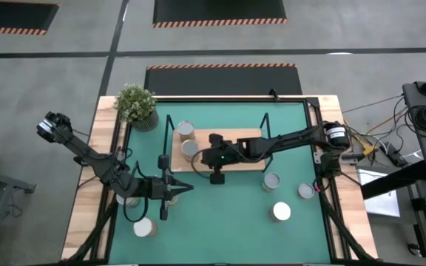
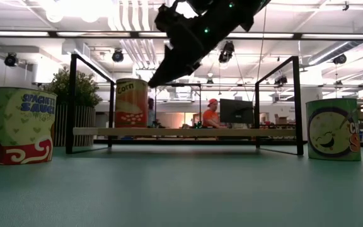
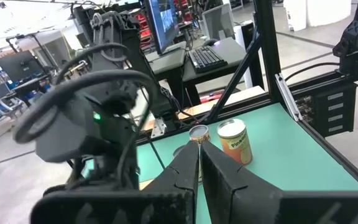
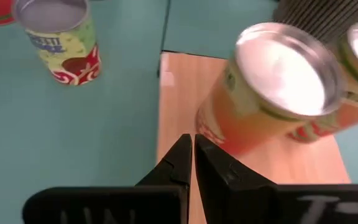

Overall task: Pick and place cans onto a shelf
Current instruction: Put the top canned corn on the shelf

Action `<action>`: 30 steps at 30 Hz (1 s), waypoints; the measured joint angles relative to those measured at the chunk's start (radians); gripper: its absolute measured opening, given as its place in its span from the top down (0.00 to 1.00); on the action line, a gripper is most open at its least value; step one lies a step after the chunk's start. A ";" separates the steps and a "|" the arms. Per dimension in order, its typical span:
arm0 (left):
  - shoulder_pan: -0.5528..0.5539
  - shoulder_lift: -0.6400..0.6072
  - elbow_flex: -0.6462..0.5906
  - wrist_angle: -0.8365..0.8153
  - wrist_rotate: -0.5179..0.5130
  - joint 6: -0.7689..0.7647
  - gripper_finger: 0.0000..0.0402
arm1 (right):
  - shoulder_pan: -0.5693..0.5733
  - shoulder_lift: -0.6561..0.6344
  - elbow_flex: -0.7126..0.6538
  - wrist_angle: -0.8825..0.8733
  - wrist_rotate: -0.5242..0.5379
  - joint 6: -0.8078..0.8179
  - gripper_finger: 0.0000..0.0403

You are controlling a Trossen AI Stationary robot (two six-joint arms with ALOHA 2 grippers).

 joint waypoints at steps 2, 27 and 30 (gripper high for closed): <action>0.000 0.000 0.000 0.001 0.000 0.000 1.00 | 0.000 0.021 0.000 0.038 0.005 -0.001 0.98; 0.000 0.000 0.000 0.000 -0.001 0.000 1.00 | -0.029 0.069 -0.001 0.047 0.246 -0.092 0.98; 0.000 0.000 0.000 0.000 -0.001 0.000 1.00 | -0.040 0.071 -0.001 0.071 0.306 -0.088 0.98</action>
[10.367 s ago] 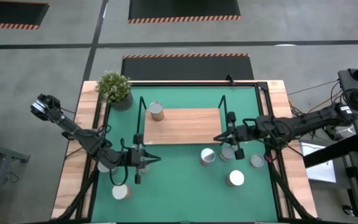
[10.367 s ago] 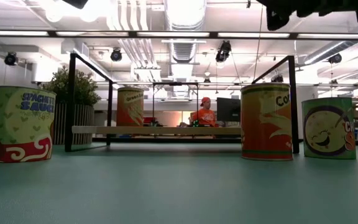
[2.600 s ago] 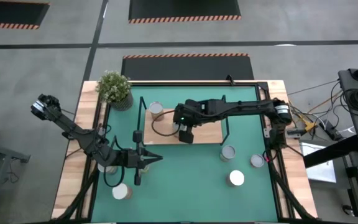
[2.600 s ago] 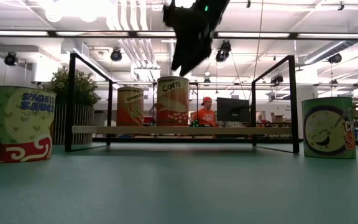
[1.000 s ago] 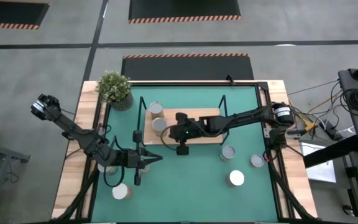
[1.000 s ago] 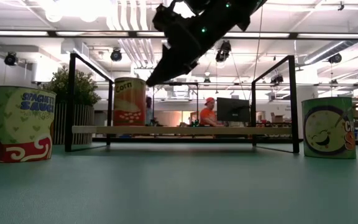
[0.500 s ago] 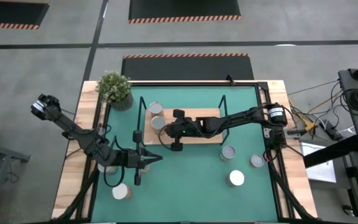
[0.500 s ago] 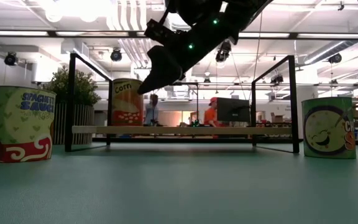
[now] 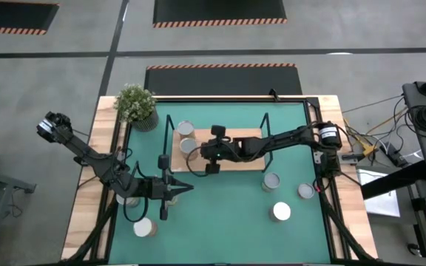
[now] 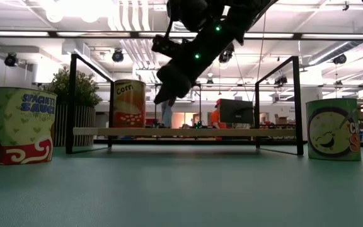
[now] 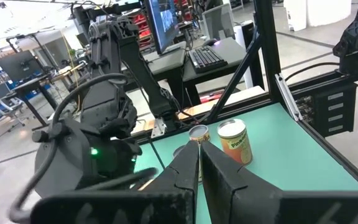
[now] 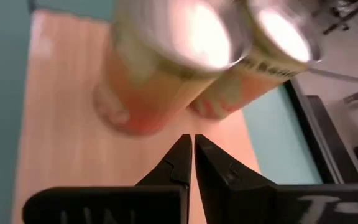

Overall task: Pick and place cans onto a shelf
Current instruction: Put the top canned corn on the shelf

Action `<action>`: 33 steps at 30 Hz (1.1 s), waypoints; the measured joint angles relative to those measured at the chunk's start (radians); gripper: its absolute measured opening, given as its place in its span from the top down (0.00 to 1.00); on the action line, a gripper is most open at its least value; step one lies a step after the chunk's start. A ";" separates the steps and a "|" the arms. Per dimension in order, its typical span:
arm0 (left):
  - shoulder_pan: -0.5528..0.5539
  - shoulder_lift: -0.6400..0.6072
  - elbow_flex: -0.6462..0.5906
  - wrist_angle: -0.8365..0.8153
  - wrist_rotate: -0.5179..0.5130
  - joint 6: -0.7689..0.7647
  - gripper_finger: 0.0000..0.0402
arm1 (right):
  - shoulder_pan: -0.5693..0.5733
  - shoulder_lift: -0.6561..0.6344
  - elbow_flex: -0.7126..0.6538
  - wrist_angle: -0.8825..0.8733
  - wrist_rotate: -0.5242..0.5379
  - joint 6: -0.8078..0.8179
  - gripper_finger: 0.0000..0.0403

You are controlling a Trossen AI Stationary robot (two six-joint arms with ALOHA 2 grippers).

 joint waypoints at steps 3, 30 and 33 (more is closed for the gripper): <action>0.000 0.000 0.000 0.000 0.000 0.005 1.00 | -0.012 0.001 0.000 0.053 -0.020 0.002 0.98; 0.000 0.000 0.000 0.017 -0.001 0.045 1.00 | -0.026 -0.073 0.000 0.303 -0.311 0.045 0.98; -0.009 -0.011 0.000 0.041 0.000 0.050 1.00 | -0.026 -0.042 0.000 0.371 -0.331 0.055 0.98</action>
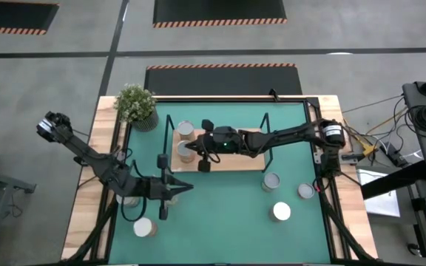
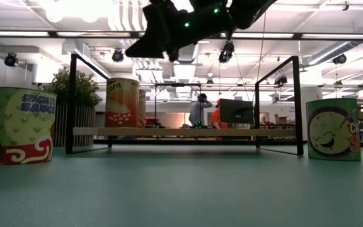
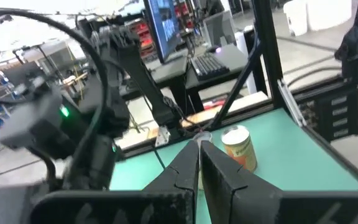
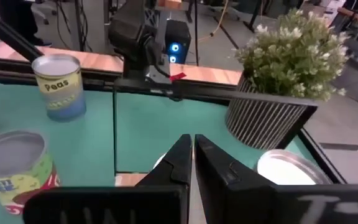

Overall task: Pick and place cans onto a shelf
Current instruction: Put the top canned corn on the shelf

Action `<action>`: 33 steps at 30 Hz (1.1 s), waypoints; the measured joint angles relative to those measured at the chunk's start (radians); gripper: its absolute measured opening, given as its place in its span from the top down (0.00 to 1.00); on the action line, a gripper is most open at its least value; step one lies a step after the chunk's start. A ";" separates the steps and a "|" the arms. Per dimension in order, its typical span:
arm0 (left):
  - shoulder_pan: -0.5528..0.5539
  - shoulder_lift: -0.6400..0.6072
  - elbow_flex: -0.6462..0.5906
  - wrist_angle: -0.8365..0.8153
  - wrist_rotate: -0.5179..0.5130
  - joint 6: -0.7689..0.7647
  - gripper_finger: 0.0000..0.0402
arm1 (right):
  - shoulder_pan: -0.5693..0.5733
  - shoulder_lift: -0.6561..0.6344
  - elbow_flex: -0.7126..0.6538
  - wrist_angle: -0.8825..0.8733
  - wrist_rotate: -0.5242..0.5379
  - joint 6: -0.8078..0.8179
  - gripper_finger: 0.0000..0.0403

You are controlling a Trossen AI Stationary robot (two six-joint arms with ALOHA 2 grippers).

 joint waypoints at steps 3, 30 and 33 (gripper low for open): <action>-0.009 -0.024 0.000 0.007 0.000 0.000 1.00 | -0.001 0.020 -0.001 0.037 -0.001 0.014 0.98; -0.019 -0.045 0.000 0.004 0.001 -0.010 1.00 | -0.007 0.068 0.000 -0.048 -0.058 0.060 0.98; -0.019 -0.045 0.000 0.004 0.001 -0.010 1.00 | -0.006 0.066 0.000 -0.043 -0.055 0.060 0.98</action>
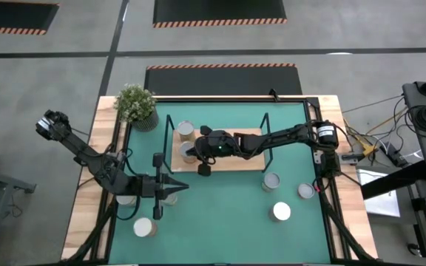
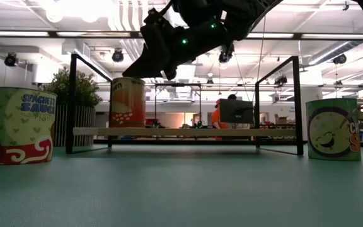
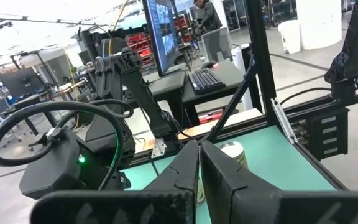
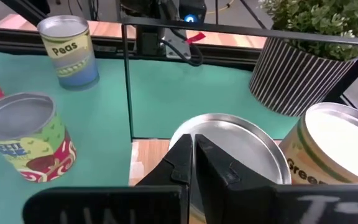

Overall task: Pick and place cans onto a shelf
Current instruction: Put the top canned corn on the shelf

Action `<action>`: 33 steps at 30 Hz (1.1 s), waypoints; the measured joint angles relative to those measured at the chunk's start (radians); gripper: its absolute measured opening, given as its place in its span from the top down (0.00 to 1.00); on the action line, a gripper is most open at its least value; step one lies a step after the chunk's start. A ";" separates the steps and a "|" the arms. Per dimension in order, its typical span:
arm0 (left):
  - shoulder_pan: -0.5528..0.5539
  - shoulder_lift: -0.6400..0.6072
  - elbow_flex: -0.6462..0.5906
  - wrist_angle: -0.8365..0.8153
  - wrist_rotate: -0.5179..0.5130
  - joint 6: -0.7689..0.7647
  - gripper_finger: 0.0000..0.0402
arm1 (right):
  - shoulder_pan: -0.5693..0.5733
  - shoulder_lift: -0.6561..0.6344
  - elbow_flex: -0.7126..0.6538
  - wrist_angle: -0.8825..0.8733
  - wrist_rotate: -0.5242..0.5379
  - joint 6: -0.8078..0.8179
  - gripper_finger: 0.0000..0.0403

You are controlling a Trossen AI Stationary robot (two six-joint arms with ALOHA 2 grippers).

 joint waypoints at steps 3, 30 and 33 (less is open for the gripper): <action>0.000 0.000 0.000 0.000 0.000 0.000 1.00 | 0.000 -0.001 0.000 0.009 0.001 -0.009 0.98; 0.000 0.000 0.000 -0.008 0.001 0.003 1.00 | -0.093 -0.025 0.033 -0.220 0.017 -0.140 0.98; 0.000 0.000 0.000 -0.008 0.001 0.004 1.00 | -0.083 -0.025 0.028 -0.195 0.007 -0.147 0.98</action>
